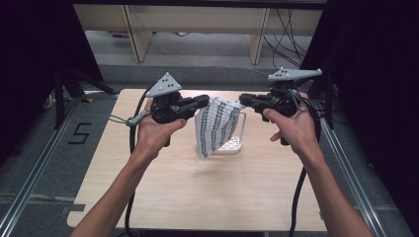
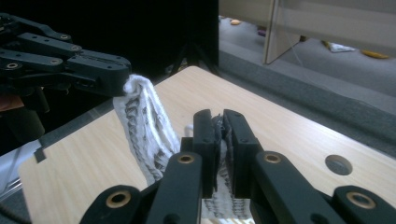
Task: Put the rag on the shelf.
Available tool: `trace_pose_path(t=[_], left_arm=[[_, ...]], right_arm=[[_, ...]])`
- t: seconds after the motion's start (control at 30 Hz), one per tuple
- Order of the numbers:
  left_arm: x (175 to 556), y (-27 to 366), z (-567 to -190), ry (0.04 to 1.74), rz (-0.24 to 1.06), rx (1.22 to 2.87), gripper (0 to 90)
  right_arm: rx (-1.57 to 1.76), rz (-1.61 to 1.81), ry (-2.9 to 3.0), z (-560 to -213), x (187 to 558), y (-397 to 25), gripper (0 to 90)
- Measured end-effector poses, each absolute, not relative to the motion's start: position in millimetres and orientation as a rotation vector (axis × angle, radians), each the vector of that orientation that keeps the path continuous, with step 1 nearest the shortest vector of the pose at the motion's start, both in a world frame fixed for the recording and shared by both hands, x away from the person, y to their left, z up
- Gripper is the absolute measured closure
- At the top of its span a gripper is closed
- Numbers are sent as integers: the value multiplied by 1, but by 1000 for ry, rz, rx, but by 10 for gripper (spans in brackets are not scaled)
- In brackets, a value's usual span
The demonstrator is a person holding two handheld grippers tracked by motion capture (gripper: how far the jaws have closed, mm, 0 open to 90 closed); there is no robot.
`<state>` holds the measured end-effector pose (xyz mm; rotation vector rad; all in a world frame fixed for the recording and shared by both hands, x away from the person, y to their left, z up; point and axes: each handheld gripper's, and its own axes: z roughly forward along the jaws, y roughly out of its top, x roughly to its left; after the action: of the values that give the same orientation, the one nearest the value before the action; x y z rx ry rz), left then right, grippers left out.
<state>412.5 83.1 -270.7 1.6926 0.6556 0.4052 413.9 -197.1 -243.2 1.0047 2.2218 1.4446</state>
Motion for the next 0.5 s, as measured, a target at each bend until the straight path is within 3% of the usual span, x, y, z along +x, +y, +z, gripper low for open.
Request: trace_pose_path(t=[0.5], left_arm=[[452,72,-261,711,435,1672,872]], right_arm=[[1069,1418,2150,-233,442,-196,844]])
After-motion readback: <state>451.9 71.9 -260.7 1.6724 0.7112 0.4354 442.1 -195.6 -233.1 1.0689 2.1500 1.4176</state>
